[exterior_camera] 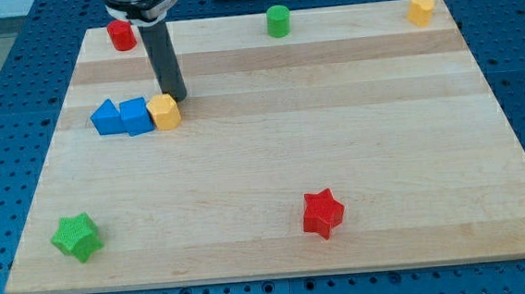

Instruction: Move yourself to the right side of the green circle

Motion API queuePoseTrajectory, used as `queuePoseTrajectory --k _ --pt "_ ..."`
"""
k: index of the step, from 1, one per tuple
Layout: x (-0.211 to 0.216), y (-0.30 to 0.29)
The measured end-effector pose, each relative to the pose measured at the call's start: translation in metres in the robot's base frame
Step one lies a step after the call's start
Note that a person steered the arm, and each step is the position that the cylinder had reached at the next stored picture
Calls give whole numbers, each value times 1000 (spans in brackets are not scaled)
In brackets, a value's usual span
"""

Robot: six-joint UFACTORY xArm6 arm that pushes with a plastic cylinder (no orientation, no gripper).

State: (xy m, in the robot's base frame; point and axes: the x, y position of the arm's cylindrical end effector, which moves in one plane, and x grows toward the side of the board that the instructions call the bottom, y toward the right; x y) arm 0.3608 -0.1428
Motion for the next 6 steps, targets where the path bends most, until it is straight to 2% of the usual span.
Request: queuePoseTrajectory --k 1,2,3,5,6 --pt "0 -9" --pt "-27 -6" --pt "-46 28" --pt "-53 122" --pt "-80 154"
